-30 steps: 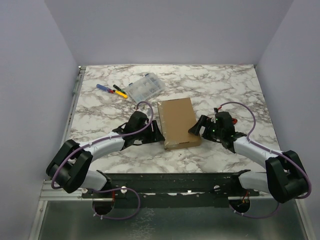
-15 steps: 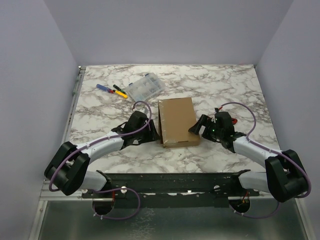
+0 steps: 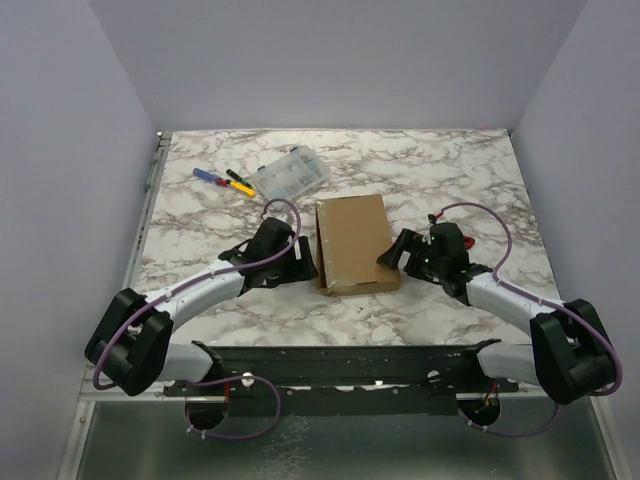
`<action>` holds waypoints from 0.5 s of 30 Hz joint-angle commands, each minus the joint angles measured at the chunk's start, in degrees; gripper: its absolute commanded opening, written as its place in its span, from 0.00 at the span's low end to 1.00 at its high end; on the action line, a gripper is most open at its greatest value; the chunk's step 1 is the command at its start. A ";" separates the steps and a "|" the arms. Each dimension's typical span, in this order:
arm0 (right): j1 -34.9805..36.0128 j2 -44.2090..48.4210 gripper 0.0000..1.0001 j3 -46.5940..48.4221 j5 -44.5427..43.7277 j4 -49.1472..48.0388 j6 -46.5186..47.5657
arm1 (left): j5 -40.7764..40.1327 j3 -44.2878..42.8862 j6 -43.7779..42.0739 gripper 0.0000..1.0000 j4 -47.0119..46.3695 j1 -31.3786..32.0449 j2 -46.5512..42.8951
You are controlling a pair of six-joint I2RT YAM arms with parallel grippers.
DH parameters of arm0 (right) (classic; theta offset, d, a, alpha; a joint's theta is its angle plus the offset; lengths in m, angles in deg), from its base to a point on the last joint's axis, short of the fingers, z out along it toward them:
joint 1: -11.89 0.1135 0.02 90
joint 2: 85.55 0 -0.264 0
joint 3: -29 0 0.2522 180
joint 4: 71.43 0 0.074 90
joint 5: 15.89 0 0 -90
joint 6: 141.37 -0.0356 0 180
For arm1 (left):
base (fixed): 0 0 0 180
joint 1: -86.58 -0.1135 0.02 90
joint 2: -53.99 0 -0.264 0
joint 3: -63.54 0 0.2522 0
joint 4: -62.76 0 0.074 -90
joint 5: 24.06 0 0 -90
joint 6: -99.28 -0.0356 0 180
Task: Unpack the express box
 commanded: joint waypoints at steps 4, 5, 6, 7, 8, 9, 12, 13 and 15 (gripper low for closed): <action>-0.32 -0.99 0.93 0.59 0.40 2.92 5.96 | 10.45 -11.93 -5.00 0.84 0.70 -5.70 2.89; -0.32 -0.86 0.93 0.43 0.56 2.71 6.12 | 12.53 -13.64 -5.32 0.84 0.50 -7.36 4.42; -0.32 -0.84 0.93 0.33 0.63 2.67 6.24 | 15.09 -15.49 -5.58 0.84 0.25 -9.08 6.05; -0.32 -0.89 0.93 0.29 0.71 2.66 6.25 | 17.83 -18.05 -5.84 0.84 -0.03 -10.83 7.88; -0.32 -1.04 0.93 0.21 0.80 2.66 6.35 | 19.45 -20.13 -6.00 0.84 -0.02 -12.26 9.59; -0.32 -1.05 0.93 0.19 0.97 2.62 6.41 | 20.53 -22.15 -6.09 0.83 -0.05 -13.67 11.45; -0.32 -1.14 0.93 0.19 1.28 2.41 6.70 | 21.28 -28.87 -6.04 0.79 0.25 -15.78 16.60; -0.32 -1.15 0.93 0.15 1.21 2.28 6.66 | 20.72 -31.26 -6.22 0.78 0.60 -15.92 18.20; -0.34 -1.64 0.93 0.19 1.32 2.10 6.74 | 19.99 -35.15 -6.13 0.77 0.99 -15.85 21.43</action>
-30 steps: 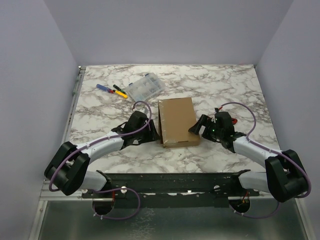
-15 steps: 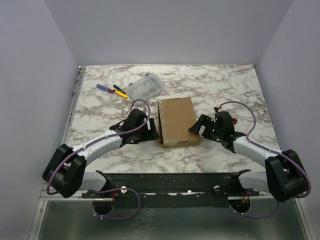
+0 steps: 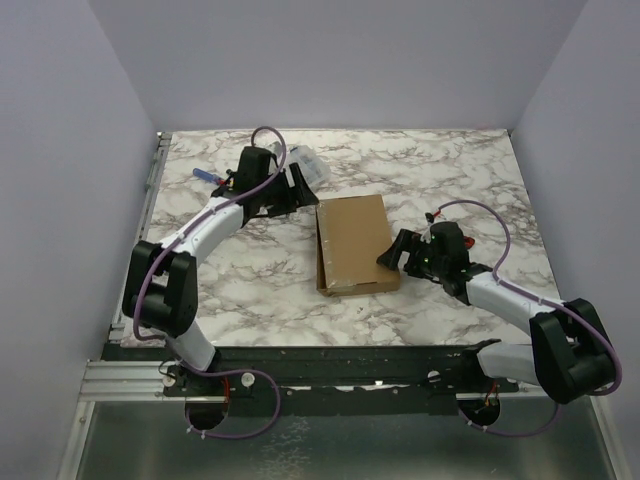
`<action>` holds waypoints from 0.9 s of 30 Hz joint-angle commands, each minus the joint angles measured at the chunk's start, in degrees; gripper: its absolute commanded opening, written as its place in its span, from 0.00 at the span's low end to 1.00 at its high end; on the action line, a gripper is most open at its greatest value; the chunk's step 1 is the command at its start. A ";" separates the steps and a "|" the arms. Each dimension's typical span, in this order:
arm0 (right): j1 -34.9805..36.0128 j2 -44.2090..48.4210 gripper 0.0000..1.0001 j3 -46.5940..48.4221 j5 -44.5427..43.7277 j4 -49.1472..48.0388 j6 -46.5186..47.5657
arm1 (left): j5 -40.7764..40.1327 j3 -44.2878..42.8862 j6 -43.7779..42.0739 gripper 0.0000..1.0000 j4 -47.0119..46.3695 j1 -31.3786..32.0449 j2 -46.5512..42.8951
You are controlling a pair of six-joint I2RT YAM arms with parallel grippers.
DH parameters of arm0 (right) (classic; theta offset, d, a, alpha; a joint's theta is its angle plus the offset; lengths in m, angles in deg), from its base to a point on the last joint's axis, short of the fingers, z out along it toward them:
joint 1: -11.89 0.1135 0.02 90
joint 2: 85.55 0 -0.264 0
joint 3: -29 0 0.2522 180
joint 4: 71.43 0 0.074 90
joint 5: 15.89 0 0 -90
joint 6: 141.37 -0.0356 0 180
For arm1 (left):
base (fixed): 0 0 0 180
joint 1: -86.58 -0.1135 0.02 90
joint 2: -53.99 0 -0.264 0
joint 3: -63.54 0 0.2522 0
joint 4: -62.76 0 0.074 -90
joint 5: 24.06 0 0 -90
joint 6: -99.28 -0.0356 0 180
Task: Unpack the express box
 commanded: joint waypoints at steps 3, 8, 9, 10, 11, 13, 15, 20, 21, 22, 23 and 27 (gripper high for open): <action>-0.28 -2.20 0.93 -0.07 0.36 2.58 2.56 | 1.71 -11.08 -2.10 0.76 0.90 0.01 9.23; -0.32 -2.28 0.93 0.01 1.04 2.42 3.02 | 0.09 -11.29 -6.57 0.74 1.13 -0.03 13.25; -0.28 -2.42 0.93 0.02 1.16 2.40 3.02 | 0.22 -10.79 -7.59 0.74 1.21 0.02 13.54; -0.29 -2.64 0.93 0.14 1.22 2.44 3.02 | 0.30 -10.15 -8.24 0.74 1.16 0.11 13.73; -0.28 -2.88 0.93 0.25 1.26 2.48 3.09 | -0.25 -9.72 -8.91 0.72 1.14 0.32 13.88; -0.28 -3.27 0.93 0.45 1.36 2.65 3.11 | -0.72 -9.52 -10.30 0.68 1.26 0.84 14.60; -0.28 -3.48 0.93 0.39 1.51 2.30 3.11 | -0.34 -9.63 -11.05 0.67 1.28 1.16 15.17; -0.28 -3.97 0.93 0.62 1.88 2.31 3.19 | -1.19 -9.65 -11.37 0.64 1.31 2.27 16.25; -0.28 -4.15 0.93 0.70 1.91 2.37 3.27 | -1.43 -9.72 -11.49 0.63 1.35 2.39 16.50; -0.32 -4.25 0.93 0.72 1.93 2.33 3.19 | -1.45 -9.82 -11.51 0.61 1.49 2.37 16.75; -0.28 -4.34 0.93 0.71 1.93 2.31 3.19 | -1.80 -9.97 -11.56 0.60 1.75 2.36 16.95; -0.28 -4.41 0.93 0.74 1.67 2.39 3.03 | -3.99 -10.33 -12.11 0.51 2.53 2.21 17.02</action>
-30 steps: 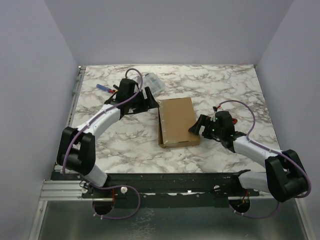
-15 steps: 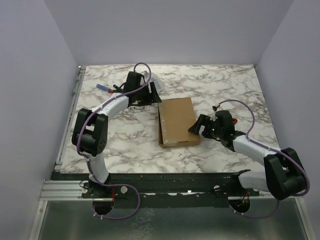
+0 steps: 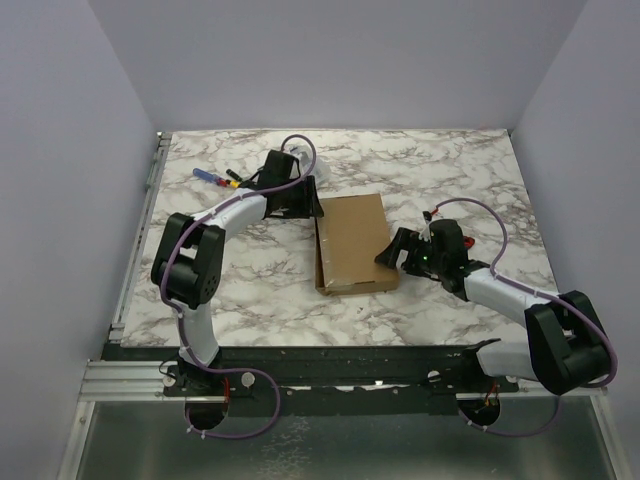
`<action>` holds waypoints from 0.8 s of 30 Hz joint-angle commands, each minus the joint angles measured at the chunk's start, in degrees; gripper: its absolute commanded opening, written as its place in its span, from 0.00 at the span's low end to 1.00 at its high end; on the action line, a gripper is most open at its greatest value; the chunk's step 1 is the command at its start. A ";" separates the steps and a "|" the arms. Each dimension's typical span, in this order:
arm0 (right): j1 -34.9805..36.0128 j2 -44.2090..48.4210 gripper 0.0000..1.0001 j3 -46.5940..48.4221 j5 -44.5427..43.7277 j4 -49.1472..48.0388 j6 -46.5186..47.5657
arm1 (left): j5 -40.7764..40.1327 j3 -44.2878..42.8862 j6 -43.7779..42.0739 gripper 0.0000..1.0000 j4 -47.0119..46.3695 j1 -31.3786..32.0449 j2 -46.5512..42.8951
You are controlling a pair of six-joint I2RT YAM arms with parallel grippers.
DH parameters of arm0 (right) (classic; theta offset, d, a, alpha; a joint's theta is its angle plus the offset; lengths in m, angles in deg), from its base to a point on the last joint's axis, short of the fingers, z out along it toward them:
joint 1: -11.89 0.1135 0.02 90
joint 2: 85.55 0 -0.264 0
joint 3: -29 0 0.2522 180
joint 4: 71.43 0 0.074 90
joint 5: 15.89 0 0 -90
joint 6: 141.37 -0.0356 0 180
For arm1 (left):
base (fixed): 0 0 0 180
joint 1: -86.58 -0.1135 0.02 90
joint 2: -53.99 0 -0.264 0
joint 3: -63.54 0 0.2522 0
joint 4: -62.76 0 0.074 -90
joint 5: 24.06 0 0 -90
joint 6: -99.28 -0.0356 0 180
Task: Unpack the express box
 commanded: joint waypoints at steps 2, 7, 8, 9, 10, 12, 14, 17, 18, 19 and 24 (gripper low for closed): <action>-0.04 -1.23 0.93 -0.41 -1.15 3.95 2.26 | -3.69 -0.39 -1.59 0.47 1.79 -0.45 1.04; 0.00 -0.95 0.93 -0.44 -1.24 4.01 2.32 | -5.08 -0.24 -1.63 0.39 2.12 -0.92 0.64; 0.01 -0.97 0.93 -0.42 -1.24 4.10 2.28 | -5.35 -0.08 -1.51 0.39 2.09 -0.94 0.58; 0.01 -0.97 0.93 -0.42 -1.31 4.12 2.31 | -5.19 -0.04 -1.43 0.39 2.06 -0.90 0.83; 0.01 -0.92 0.93 -0.41 -1.25 4.12 2.39 | -4.98 0.00 -1.28 0.38 2.09 -0.87 1.20; 0.01 -0.82 0.93 -0.41 -1.24 4.12 2.41 | -4.77 -0.08 -1.22 0.38 2.17 -0.86 1.91; 0.01 -0.77 0.93 -0.41 -1.28 4.12 2.41 | -4.99 -0.21 -1.32 0.40 2.34 -0.82 2.26; 0.01 -0.54 0.93 -0.41 -1.28 4.36 2.41 | -5.60 -0.30 -1.65 0.45 2.53 -0.86 2.10; 0.01 -0.38 0.93 -0.41 -1.37 4.38 2.41 | -6.60 -0.35 -1.85 0.45 2.89 -0.86 2.14; 0.01 -0.24 0.93 -0.54 -1.52 4.39 2.41 | -7.75 -0.54 -2.12 0.45 3.57 -0.82 2.27; -0.04 -0.15 0.93 -0.62 -1.84 4.26 2.19 | -13.48 -2.86 -3.13 0.44 8.47 -0.87 4.28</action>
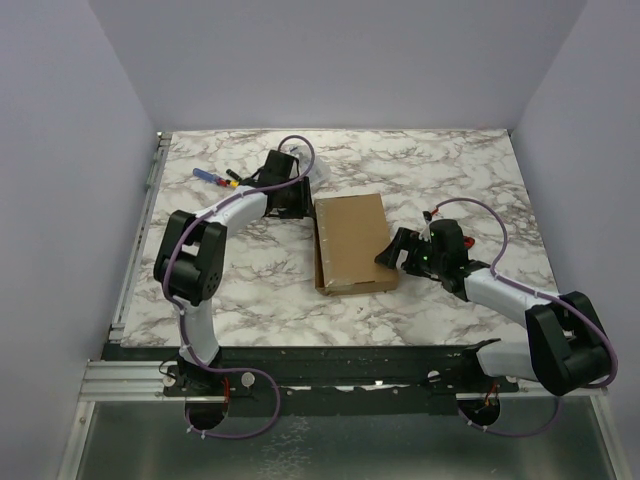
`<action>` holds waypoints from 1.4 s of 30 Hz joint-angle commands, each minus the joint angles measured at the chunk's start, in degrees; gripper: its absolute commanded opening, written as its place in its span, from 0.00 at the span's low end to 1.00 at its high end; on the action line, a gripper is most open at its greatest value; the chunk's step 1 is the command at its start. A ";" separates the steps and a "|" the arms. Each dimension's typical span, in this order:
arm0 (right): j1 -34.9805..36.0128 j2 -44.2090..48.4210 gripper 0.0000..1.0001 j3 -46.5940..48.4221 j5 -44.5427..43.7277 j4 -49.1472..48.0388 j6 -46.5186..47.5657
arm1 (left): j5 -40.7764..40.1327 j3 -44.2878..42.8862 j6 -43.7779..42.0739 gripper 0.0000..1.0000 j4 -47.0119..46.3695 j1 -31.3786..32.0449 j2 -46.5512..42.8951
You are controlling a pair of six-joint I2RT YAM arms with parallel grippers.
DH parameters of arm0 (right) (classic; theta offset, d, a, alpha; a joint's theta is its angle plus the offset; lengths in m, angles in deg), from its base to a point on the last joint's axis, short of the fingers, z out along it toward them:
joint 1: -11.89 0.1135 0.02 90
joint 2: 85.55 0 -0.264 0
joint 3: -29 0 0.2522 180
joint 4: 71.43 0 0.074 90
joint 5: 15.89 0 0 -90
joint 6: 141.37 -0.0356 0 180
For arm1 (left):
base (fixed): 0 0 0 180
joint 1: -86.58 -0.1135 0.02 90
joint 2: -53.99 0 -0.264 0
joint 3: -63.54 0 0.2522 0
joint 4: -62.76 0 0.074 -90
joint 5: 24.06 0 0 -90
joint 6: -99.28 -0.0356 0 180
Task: Unpack the express box
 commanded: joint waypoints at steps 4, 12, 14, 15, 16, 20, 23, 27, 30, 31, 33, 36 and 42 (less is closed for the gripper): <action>0.01 -0.84 0.92 -0.34 -3.47 5.03 1.29 | -8.52 -1.58 -2.24 0.44 5.62 -0.16 2.83; 0.01 1.48 0.85 -1.86 -5.17 4.50 0.04 | -10.35 0.23 -3.84 0.38 7.00 -0.23 2.21; 0.01 0.92 0.83 -1.64 -5.11 4.56 0.03 | -10.48 0.28 -3.95 0.37 7.24 -0.22 2.14; 0.00 0.72 0.82 -1.51 -5.05 4.66 0.11 | -10.54 0.26 -4.05 0.36 7.34 -0.23 2.11; 0.00 0.59 0.81 -1.42 -4.97 4.67 0.20 | -10.64 0.31 -4.18 0.35 7.35 -0.23 1.98; 0.01 0.74 0.80 -1.57 -4.97 4.54 0.21 | -9.89 0.32 -4.41 0.32 7.62 -0.63 1.51; 0.01 1.14 0.79 -1.66 -5.18 4.65 0.21 | -10.08 0.31 -4.62 0.31 7.89 -1.37 1.44; 0.01 1.56 0.79 -1.93 -5.17 4.50 0.12 | -10.75 0.09 -5.02 0.30 8.48 -1.88 1.54; 0.00 1.67 0.79 -1.89 -5.09 4.52 0.36 | -7.61 -0.21 -4.94 0.31 8.12 -1.87 1.46; -0.01 1.58 0.79 -1.93 -4.87 4.38 0.46 | -5.64 -0.18 -4.85 0.32 7.56 -1.88 1.21; -0.02 1.61 0.79 -1.93 -4.37 4.10 0.64 | -1.70 -0.21 -4.74 0.35 6.74 -1.84 0.38; 0.01 1.89 0.80 -2.02 -4.02 3.97 0.89 | 2.95 0.26 -4.81 0.45 5.18 -2.02 -1.85; 0.00 2.46 0.81 -2.19 -3.66 3.80 1.22 | 8.36 2.72 -3.85 0.73 3.13 -3.23 -7.09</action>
